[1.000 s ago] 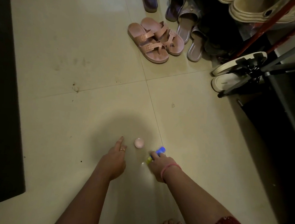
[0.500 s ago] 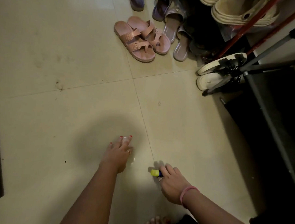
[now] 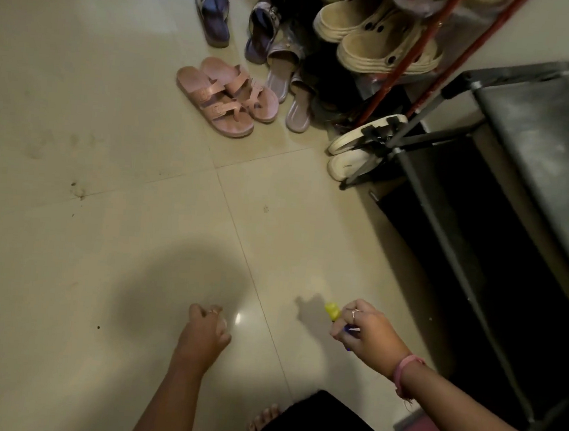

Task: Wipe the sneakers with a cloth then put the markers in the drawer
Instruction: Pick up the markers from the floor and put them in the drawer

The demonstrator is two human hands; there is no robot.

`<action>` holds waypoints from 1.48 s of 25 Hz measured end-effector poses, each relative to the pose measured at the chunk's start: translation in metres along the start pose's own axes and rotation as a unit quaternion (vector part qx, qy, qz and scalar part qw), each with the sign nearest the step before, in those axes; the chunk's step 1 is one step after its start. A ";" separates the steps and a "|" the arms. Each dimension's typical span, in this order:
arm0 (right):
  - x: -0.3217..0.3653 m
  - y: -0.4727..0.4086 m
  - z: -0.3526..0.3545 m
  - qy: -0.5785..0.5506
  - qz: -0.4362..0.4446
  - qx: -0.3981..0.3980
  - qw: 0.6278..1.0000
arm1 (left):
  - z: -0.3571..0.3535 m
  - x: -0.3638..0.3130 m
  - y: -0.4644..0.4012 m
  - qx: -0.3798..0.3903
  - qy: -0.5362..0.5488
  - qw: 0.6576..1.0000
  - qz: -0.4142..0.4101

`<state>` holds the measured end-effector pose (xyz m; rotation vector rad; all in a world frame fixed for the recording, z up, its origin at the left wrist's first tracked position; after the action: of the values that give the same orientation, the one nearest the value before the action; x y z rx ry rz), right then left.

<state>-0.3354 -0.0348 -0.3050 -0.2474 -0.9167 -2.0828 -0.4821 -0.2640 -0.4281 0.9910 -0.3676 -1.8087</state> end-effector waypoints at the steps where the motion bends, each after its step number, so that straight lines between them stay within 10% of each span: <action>1: -0.003 0.017 0.013 -0.033 -0.034 -0.013 0.999 | 0.007 -0.014 0.014 -0.011 0.005 1.000 -0.007; 6: -0.007 0.126 0.080 -0.120 -0.140 -0.131 0.974 | 0.045 -0.113 0.091 -0.069 0.028 0.987 -0.144; 10: -0.014 0.236 0.122 -0.154 -0.189 -0.250 0.937 | 0.045 -0.147 0.152 -0.004 0.212 0.977 0.013; 14: -0.018 0.345 0.129 -0.174 -0.223 -0.304 0.909 | 0.040 -0.232 0.213 0.059 0.269 0.959 -0.060; 23: -0.070 0.537 0.071 -0.253 -0.324 -0.381 0.828 | -0.026 -0.354 0.356 0.211 0.188 0.936 -0.211; 37: -0.139 0.616 -0.023 -0.407 -0.411 -0.396 0.713 | -0.173 -0.337 0.475 0.321 0.033 0.919 -0.227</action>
<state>0.2229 -0.2065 -0.0641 -1.5645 -0.5218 -3.2145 0.0017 -0.1541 -0.0771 1.7016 -0.7703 -2.1053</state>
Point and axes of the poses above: each hand's wrist, its own y-axis away from the middle knuckle, its own z-axis out of the back of the hand, x = y × z, the point moved 9 cm from there along -y, towards the middle knuckle
